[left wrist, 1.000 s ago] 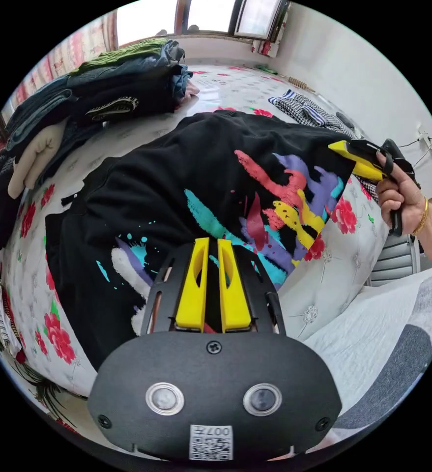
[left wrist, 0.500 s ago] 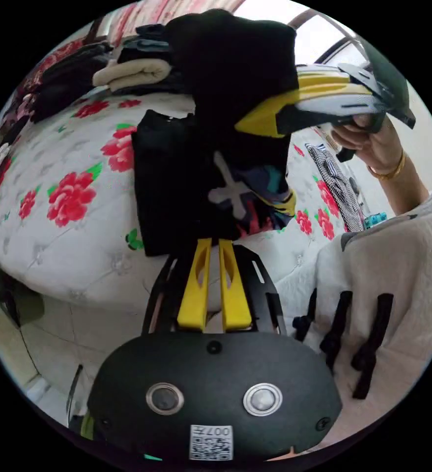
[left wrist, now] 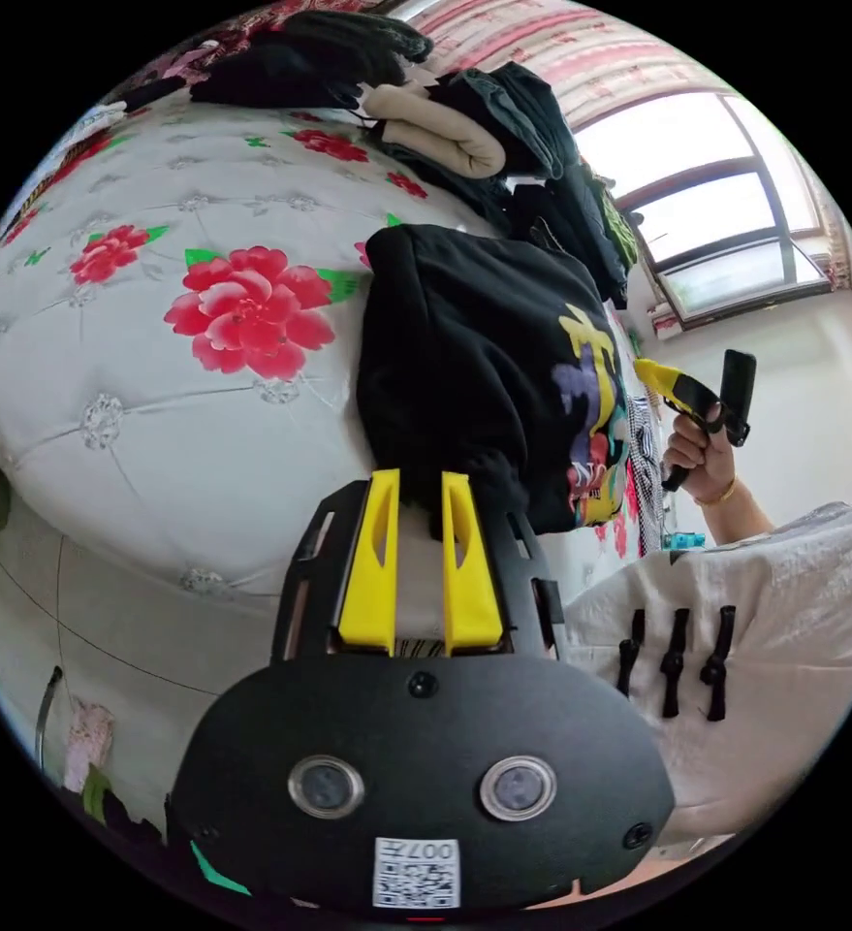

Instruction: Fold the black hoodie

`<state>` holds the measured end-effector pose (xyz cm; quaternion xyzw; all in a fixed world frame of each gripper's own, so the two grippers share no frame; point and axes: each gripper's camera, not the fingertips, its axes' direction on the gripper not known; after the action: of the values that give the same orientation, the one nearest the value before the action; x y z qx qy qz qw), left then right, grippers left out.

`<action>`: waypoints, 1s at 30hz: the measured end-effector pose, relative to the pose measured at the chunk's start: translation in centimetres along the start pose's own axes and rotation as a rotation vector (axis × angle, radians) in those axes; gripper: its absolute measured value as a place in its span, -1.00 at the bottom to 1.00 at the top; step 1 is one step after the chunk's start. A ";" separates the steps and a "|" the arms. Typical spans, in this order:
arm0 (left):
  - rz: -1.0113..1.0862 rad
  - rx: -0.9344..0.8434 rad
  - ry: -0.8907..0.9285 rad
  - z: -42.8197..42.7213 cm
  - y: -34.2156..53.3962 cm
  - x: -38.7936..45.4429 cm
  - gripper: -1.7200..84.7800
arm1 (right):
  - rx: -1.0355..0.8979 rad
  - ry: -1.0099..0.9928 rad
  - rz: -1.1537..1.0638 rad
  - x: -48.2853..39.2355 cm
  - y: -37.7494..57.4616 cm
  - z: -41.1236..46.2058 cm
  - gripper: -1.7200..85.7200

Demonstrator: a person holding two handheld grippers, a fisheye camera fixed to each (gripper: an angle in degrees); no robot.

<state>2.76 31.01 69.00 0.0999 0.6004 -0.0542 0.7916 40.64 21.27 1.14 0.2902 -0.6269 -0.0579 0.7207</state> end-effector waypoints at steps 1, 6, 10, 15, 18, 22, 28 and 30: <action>0.018 -0.041 0.030 1.3 -1.2 -0.7 -0.83 | 0.023 0.032 0.050 1.1 0.7 -0.1 -0.86; 0.144 -0.145 0.088 4.6 -6.6 0.1 -0.87 | 0.167 0.009 0.138 3.2 4.0 2.7 -0.87; 0.387 -0.283 -0.021 8.3 -9.6 6.3 -0.94 | 0.183 0.094 0.161 3.1 6.9 1.9 -0.90; 0.673 -0.380 -0.059 15.5 -10.8 15.3 -0.97 | 0.260 0.273 0.301 4.2 13.9 -2.5 -0.93; 0.774 -0.383 -0.037 20.6 -12.0 20.9 -0.98 | 0.317 0.438 0.408 4.7 16.9 -4.9 -0.93; 0.734 -0.276 -0.052 27.6 -16.3 27.5 -0.98 | 0.414 0.500 0.542 8.0 18.2 -6.5 -0.95; 0.718 -0.105 -0.225 36.9 -27.4 35.3 -0.98 | 0.451 0.593 0.445 17.7 8.4 -7.6 -0.97; 0.713 -0.068 -0.243 38.7 -30.7 36.4 -0.98 | 0.425 0.673 0.384 22.4 3.7 -9.2 -0.97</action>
<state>42.72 -6.33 41.12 0.2691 0.4312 0.2336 0.8289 52.82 17.53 22.02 0.3128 -0.3977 0.3051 0.8068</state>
